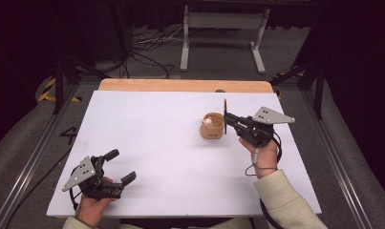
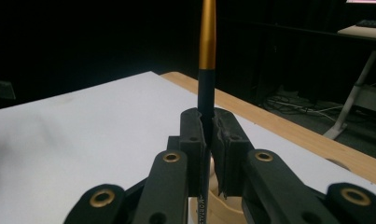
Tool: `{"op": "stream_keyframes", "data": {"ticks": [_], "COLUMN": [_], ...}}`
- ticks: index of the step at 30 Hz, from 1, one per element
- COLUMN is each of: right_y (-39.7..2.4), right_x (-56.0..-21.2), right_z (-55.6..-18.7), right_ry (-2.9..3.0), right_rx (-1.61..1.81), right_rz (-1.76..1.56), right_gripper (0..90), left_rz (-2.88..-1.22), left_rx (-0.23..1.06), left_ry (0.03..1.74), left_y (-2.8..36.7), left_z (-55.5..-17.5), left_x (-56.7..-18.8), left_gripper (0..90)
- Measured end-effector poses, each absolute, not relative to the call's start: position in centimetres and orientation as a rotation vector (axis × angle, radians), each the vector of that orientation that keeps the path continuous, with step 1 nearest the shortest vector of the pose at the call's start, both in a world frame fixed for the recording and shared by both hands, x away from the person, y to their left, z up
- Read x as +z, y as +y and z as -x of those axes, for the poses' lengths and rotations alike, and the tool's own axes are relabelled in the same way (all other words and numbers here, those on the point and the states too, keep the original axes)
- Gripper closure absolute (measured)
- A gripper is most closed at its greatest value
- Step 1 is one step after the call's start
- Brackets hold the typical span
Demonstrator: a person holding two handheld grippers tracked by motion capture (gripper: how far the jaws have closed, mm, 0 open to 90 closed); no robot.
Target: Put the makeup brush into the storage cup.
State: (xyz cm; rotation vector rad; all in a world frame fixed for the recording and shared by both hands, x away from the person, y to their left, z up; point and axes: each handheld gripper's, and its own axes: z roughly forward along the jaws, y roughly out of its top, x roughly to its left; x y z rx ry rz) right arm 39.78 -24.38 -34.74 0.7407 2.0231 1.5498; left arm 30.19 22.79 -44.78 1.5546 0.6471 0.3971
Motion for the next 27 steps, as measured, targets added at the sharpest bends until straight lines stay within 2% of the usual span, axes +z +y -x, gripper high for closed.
{"op": "stream_keyframes", "data": {"ticks": [27], "right_y": [-22.0], "right_x": [-34.4], "right_z": [-43.9], "right_ry": [1.928], "right_rx": [1.514], "right_rz": [-0.822], "right_gripper": [83.6], "left_rz": [-1.555], "left_rx": [0.394], "left_ry": [0.65], "left_y": [22.8], "left_z": [-30.3], "left_x": [-44.8], "left_gripper": [0.1]}}
